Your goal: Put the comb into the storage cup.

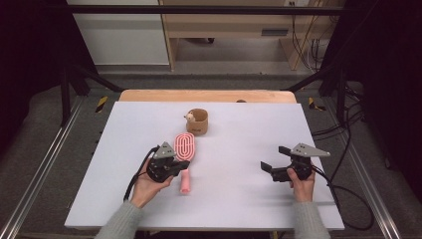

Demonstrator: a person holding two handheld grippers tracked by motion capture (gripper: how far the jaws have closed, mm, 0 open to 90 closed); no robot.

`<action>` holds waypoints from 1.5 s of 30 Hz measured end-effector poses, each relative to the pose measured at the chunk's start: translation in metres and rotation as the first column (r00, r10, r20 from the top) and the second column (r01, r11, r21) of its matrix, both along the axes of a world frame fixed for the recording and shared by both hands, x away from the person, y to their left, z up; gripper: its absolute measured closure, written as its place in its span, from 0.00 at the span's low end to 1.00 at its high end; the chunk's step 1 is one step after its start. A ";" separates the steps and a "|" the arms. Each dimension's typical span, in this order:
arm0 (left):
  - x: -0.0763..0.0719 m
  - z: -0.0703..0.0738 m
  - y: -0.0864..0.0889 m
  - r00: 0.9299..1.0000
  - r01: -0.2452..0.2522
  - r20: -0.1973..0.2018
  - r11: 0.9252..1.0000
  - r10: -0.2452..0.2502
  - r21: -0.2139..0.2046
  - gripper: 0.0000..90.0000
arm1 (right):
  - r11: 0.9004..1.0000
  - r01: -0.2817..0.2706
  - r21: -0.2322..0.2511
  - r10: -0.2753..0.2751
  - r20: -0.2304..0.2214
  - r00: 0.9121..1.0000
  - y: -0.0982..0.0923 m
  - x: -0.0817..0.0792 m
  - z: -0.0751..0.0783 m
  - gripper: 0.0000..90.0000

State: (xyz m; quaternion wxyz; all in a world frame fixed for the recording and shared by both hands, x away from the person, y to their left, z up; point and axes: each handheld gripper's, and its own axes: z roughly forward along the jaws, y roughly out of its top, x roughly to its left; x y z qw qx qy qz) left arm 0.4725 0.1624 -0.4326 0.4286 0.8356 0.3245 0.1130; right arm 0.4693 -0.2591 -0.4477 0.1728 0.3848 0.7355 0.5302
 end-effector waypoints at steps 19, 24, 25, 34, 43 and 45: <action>-0.007 -0.016 -0.016 0.999 0.032 -0.025 0.996 -0.030 0.086 1.00 | 1.000 0.000 -0.003 0.000 -0.003 1.000 0.001 0.000 -0.001 0.00; -0.008 -0.017 -0.018 0.999 0.041 -0.030 0.994 -0.038 0.101 1.00 | 1.000 -0.001 -0.004 0.001 -0.004 1.000 0.001 0.000 -0.001 0.00; -0.009 -0.017 -0.019 0.999 0.042 -0.030 0.993 -0.039 0.109 1.00 | 1.000 0.000 -0.004 0.000 -0.004 1.000 0.001 0.000 -0.001 0.00; -0.010 -0.018 -0.019 0.998 0.049 -0.039 0.989 -0.044 0.141 1.00 | 1.000 0.000 -0.005 0.000 -0.004 1.000 0.001 0.000 -0.001 0.00; -0.013 -0.018 -0.018 0.999 0.045 -0.032 0.983 -0.040 0.179 1.00 | 1.000 -0.001 -0.005 0.001 -0.004 1.000 0.001 0.000 -0.001 0.00; -0.014 -0.018 -0.016 0.999 0.047 -0.032 0.981 -0.041 0.188 1.00 | 1.000 0.000 -0.006 0.000 -0.004 1.000 0.001 0.000 -0.001 0.00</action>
